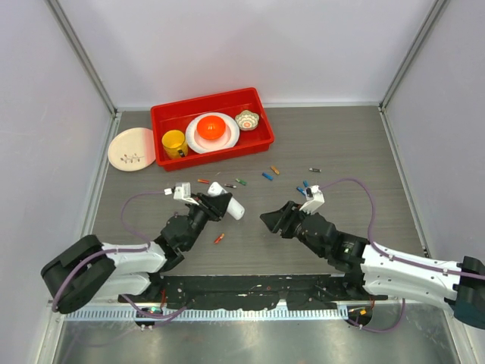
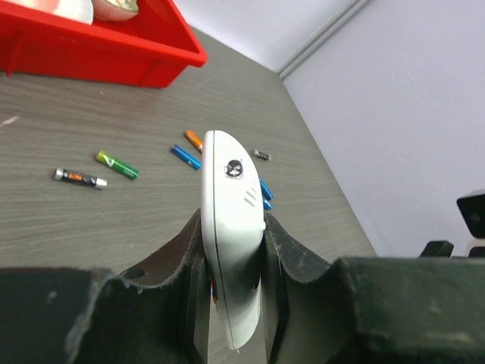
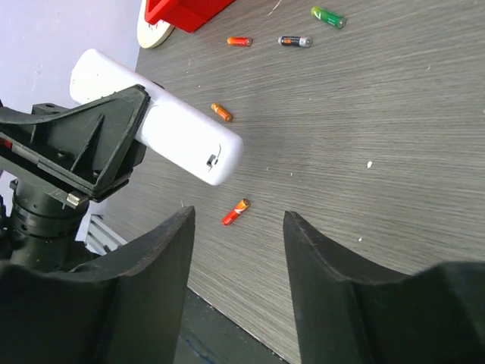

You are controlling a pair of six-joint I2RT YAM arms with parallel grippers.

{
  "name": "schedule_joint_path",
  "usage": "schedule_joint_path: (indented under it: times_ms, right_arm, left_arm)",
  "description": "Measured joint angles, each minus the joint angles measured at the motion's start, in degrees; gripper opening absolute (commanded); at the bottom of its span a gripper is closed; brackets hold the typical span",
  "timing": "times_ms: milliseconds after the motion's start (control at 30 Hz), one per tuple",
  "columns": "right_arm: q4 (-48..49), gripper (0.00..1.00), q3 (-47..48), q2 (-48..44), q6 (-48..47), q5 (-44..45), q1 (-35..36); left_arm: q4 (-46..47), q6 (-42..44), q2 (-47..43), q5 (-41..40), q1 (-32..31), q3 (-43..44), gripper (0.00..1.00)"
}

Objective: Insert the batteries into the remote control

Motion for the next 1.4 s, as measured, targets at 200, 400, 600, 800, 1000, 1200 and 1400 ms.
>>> schedule_joint_path:
  times_ms: [200, 400, 600, 800, 1000, 1200, 1400]
  right_arm:
    - [8.0, 0.52, -1.2, 6.8, 0.8, -1.4, -0.1]
    - [10.8, 0.48, 3.5, 14.7, -0.9, -6.0, -2.7]
    - [21.0, 0.47, 3.0, 23.5, 2.0, -15.8, -11.6]
    - [31.5, 0.47, 1.6, 33.4, 5.7, -25.6, -14.1]
    - [39.8, 0.47, 1.6, 40.6, 8.9, -31.6, -14.1]
    - [44.8, 0.46, 1.6, 45.3, 11.0, -34.2, -14.1]
    - [46.3, 0.46, 1.6, 49.2, 12.3, -34.9, -14.1]
  left_arm:
    - [9.1, 4.6, 11.1, -1.7, -0.1, -0.2, 0.00]
    - [10.3, 6.5, 18.8, -2.6, -0.1, -0.2, 0.00]
    - [10.8, 7.8, 20.2, -4.0, -0.1, -0.2, 0.00]
    - [11.7, 8.1, 20.8, -4.9, -0.1, -0.1, 0.00]
    - [12.0, 8.1, 21.2, -5.5, -0.1, -0.1, 0.00]
    - [12.0, 8.2, 21.4, -6.0, -0.2, -0.2, 0.00]
    - [12.0, 8.2, 21.5, -6.4, -0.2, -0.4, 0.00]
